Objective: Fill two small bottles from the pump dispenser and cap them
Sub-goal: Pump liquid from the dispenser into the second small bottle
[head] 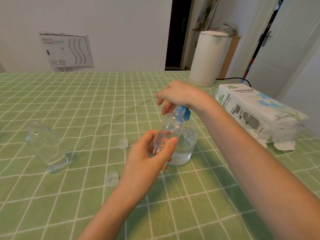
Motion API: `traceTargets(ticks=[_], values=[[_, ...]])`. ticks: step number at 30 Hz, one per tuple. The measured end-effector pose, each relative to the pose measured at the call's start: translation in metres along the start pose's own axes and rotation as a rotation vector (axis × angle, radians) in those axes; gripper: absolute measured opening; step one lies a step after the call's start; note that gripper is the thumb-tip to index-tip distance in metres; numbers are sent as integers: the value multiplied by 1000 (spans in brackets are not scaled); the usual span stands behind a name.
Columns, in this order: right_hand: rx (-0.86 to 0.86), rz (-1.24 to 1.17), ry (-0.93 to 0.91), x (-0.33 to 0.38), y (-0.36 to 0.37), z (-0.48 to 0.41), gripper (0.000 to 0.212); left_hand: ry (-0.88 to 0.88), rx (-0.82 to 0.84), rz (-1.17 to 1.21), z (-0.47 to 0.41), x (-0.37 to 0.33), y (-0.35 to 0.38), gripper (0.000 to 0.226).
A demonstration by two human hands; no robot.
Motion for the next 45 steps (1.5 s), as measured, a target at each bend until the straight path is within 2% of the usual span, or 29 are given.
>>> traceTargets(ticks=[10, 22, 35, 45], values=[[-57, 55, -65, 13, -16, -1, 27, 26, 6, 11, -2, -7, 2, 35], [3, -9, -10, 3, -1, 2, 27, 10, 15, -9, 0, -1, 1, 36], [-60, 42, -62, 13, -16, 0, 25, 24, 10, 34, -1, -6, 2, 33], [-8, -13, -3, 5, -5, 0, 24, 9, 8, 21, -1, -2, 1, 31]])
Point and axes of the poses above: each hand's wrist, its own z-axis away from the middle knuckle, its own y-axis out of the palm, x = y × z, the point moved 7 cm from there along -z, towards the middle knuckle, and after that the axes turned 6 degrees about -x, right-handed, at the moved point
